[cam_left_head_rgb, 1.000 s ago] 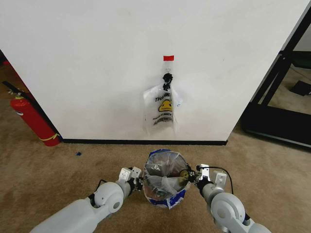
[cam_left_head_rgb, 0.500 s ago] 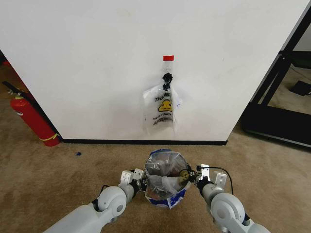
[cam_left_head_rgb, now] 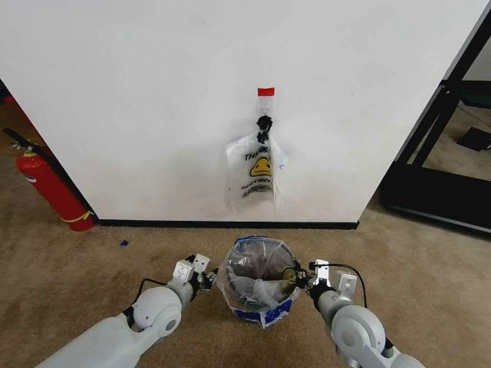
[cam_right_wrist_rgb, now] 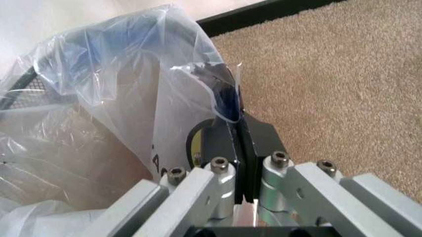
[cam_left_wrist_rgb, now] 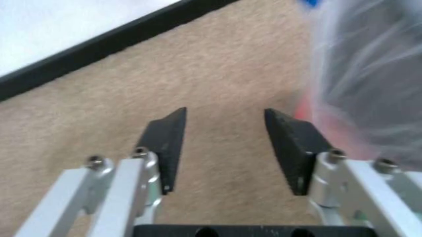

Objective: Pick up the garbage bag from the wall and place it over the trash bin.

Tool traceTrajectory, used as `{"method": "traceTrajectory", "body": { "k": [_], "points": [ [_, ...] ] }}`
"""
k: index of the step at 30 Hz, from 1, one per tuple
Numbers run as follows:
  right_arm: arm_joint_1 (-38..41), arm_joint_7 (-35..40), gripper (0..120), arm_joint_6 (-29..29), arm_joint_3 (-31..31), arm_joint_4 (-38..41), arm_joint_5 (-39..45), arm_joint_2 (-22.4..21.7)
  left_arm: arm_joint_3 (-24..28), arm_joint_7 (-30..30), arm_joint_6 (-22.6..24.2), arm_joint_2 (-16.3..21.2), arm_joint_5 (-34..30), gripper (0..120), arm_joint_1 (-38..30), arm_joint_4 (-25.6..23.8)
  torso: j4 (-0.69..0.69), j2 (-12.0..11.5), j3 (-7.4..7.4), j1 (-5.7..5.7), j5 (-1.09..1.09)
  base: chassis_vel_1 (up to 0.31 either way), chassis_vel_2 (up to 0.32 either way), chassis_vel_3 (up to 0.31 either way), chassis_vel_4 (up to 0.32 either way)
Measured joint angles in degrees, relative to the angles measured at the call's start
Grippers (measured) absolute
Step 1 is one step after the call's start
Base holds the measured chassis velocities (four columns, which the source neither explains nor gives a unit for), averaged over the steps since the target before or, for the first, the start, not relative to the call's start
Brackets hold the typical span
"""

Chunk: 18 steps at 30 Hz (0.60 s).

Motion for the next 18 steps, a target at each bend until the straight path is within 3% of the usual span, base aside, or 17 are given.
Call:
{"method": "traceTrajectory", "body": {
  "k": [3,11,16,18],
  "points": [
    [-0.1,-0.3,0,0.1,0.1,0.0,-0.3,0.0,-3.3,-0.2,0.0,1.1,0.5,69,2.5,-1.1,0.00,0.0,0.00,0.00,0.00,0.000,0.000,0.000,0.000],
    [-0.5,-0.8,0,0.6,0.2,-0.3,-0.9,0.1,-8.3,-0.7,0.0,2.3,-1.3,95,6.8,-6.0,0.02,0.0,0.00,0.00,-0.02,0.000,0.000,0.000,0.000],
    [-1.2,-1.4,0,1.4,0.4,-0.3,-2.8,0.4,-9.3,-5.0,4.1,3.2,-10.2,98,3.1,-13.9,0.00,0.0,0.00,0.00,0.01,0.000,0.000,0.000,0.000],
    [-1.4,-1.6,0,1.7,0.3,-0.4,-3.4,0.6,-4.6,-9.7,8.1,3.6,-17.5,95,-3.2,-19.5,0.01,0.0,0.00,0.00,0.03,0.000,0.000,0.000,0.000]
  ]
}}
